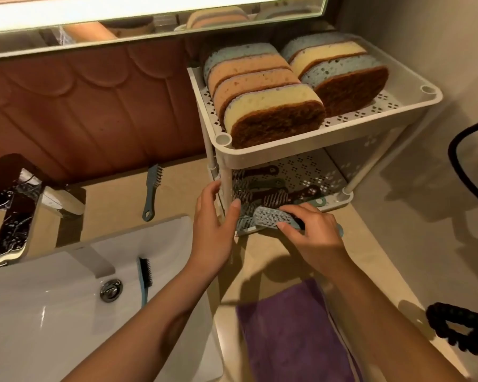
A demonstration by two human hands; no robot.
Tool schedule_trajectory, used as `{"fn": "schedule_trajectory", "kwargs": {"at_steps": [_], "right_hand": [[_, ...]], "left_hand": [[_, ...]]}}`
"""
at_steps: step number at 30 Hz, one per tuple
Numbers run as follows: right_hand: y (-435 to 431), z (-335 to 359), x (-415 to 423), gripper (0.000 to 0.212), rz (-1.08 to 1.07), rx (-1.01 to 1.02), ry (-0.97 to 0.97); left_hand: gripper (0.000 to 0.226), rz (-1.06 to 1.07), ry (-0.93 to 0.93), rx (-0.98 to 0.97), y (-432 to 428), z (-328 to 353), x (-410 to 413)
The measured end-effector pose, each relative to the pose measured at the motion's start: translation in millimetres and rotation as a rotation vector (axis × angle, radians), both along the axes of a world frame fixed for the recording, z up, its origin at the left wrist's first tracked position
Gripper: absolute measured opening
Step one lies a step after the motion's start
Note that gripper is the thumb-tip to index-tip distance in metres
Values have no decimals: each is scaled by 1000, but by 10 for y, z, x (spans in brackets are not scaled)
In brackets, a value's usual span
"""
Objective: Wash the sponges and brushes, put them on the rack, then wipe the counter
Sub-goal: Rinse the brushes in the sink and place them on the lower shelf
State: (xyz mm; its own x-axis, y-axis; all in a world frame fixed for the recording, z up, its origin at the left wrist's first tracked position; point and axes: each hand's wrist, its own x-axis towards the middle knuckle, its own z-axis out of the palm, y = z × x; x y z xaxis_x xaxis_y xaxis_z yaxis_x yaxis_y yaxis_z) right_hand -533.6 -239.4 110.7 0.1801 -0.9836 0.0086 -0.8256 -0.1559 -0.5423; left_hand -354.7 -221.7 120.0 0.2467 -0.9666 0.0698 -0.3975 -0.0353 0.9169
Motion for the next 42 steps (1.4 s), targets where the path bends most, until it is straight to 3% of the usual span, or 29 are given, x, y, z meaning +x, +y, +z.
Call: {"fn": "schedule_trajectory", "kwargs": {"at_steps": [3, 9, 12, 21, 31, 38, 42], "right_hand": [[-179, -77, -93, 36, -42, -19, 36], [-738, -193, -134, 29, -118, 0, 160], [-1038, -303, -80, 30, -89, 4, 97], [-1431, -442, 102, 27, 76, 277, 102], [-1394, -410, 21, 32, 85, 251, 128], [-1087, -329, -15, 30, 2, 150, -35], [-771, -192, 63, 25, 21, 203, -103]], "left_hand": [[21, 2, -170, -110, -112, -142, 0], [32, 2, -287, -217, -173, -319, 35], [33, 11, -255, -226, -199, -355, 24], [35, 49, -266, -216, -227, -400, 7], [39, 41, -253, -211, -206, -386, 16], [33, -2, -251, -206, -195, -350, 29], [25, -44, -161, -134, -163, -272, 30]]}}
